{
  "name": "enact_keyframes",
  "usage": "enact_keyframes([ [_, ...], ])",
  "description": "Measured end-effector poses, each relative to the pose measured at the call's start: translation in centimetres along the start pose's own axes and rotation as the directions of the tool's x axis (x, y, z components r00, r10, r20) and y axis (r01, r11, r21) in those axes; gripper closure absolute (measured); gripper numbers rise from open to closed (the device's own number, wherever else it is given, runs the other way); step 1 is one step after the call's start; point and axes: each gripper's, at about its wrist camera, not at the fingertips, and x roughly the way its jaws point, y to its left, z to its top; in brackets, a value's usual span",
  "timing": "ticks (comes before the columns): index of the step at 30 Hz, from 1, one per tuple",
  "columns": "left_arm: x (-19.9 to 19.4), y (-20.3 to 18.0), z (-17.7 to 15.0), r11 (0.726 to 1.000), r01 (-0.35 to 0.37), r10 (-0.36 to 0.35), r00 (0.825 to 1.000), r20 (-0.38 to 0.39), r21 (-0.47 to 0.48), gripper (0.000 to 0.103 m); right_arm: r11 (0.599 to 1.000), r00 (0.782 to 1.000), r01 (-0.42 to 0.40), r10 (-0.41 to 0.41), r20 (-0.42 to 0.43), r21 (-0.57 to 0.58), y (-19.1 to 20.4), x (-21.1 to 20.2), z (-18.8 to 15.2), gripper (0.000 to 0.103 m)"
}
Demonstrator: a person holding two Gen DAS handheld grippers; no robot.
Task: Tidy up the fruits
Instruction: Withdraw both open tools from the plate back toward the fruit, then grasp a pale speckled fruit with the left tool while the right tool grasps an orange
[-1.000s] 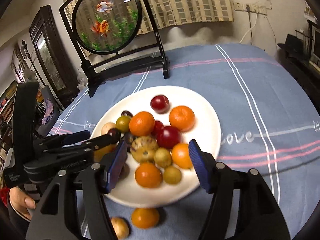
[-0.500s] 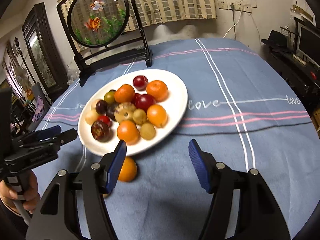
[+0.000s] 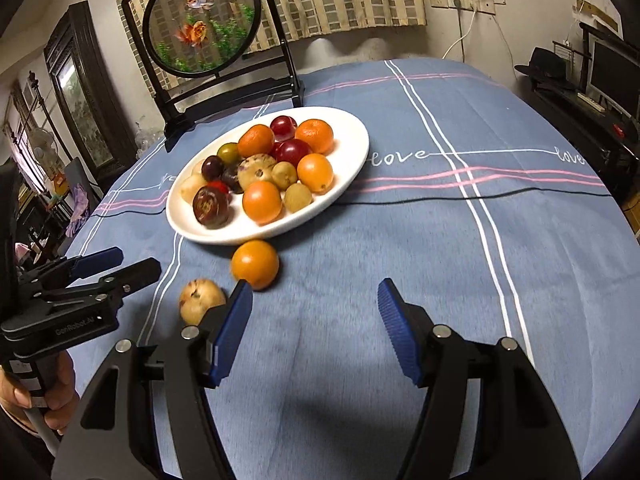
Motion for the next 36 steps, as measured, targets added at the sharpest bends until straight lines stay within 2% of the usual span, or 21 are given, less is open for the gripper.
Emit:
enact_keyframes([
  [10,1.7,-2.8,-1.8,0.998,0.002,0.002,0.998,-0.062,0.066,0.029,0.999,1.0,0.001,-0.001,-0.012,0.036,-1.4,-0.8,-2.2,0.035],
  [13,2.8,-3.5,-1.6,0.997,0.034,-0.027,0.996,-0.087,0.074,0.026,0.999,1.0,0.001,0.0,-0.018,0.045,-1.8,-1.1,-2.5,0.035],
  [17,3.9,-4.9,-1.5,0.993,0.029,-0.017,0.995,-0.103,0.113,0.026,0.999,1.0,0.005,-0.005,-0.02,0.037,-1.9,-1.2,-2.7,0.035],
  [19,4.6,-5.1,-1.9,0.992,0.045,-0.03,0.991,-0.129,0.116,0.028,0.999,1.0,0.009,-0.008,-0.021,0.037,-1.9,-1.2,-2.8,0.035],
  [20,4.6,-4.9,-2.1,0.993,0.054,-0.041,0.993,-0.114,0.105,0.029,0.999,1.0,0.011,-0.01,-0.023,0.039,-2.0,-1.1,-2.7,0.035],
  [21,4.5,-4.9,-2.2,0.992,0.069,-0.057,0.992,-0.114,0.108,0.035,0.999,1.0,0.011,-0.01,-0.025,0.042,-2.0,-1.1,-2.7,0.035],
  [22,4.3,-4.9,-2.2,0.991,0.075,-0.062,0.992,-0.109,0.115,0.046,0.999,1.0,0.011,-0.01,-0.028,0.043,-2.0,-0.9,-2.7,0.035],
  [24,4.0,-5.0,-2.2,0.989,0.069,-0.056,0.994,-0.098,0.134,0.062,0.999,0.999,0.014,-0.012,-0.038,0.042,-1.8,-0.6,-2.6,0.035],
  [28,3.6,-4.3,-2.4,0.986,0.082,-0.068,0.992,-0.104,0.142,0.062,1.0,0.999,0.008,-0.007,-0.05,0.014,-0.7,-0.1,-2.6,0.035],
  [36,2.9,-1.5,-2.1,0.987,0.028,-0.02,0.998,-0.053,0.158,0.062,0.994,0.996,0.04,-0.048,-0.073,-0.105,2.4,1.5,-1.5,0.035],
])
